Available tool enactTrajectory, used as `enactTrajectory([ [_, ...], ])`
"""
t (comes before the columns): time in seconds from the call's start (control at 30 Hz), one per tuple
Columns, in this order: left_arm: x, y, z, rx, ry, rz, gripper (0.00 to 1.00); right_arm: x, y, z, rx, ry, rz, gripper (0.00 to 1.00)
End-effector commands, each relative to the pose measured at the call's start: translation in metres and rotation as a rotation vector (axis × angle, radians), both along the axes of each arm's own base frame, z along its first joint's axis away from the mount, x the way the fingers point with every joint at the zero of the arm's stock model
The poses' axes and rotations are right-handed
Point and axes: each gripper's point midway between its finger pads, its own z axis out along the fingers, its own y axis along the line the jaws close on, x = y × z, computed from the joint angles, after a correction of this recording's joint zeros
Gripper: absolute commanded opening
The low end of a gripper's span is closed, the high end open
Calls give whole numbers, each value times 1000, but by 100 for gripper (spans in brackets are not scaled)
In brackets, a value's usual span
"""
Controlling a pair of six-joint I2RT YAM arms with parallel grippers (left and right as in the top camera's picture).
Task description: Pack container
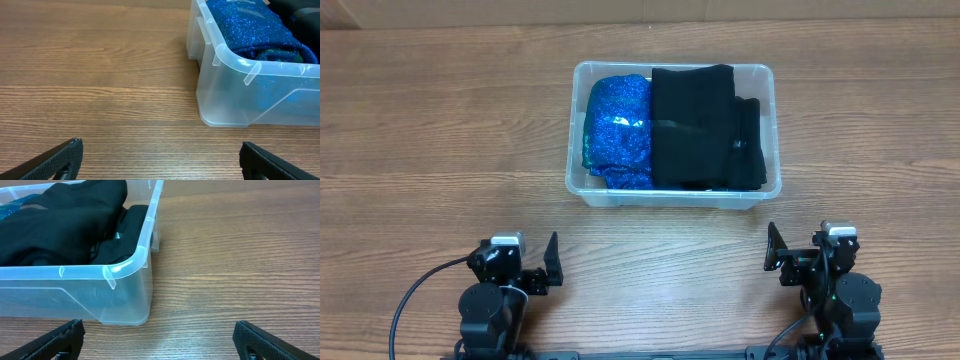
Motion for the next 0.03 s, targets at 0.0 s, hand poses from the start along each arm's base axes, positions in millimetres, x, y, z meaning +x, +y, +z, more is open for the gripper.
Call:
enactTrajectory([
  [0.0,0,-3,1,21,-13,-24,100,0,-1,-2,6,0,-3,100],
])
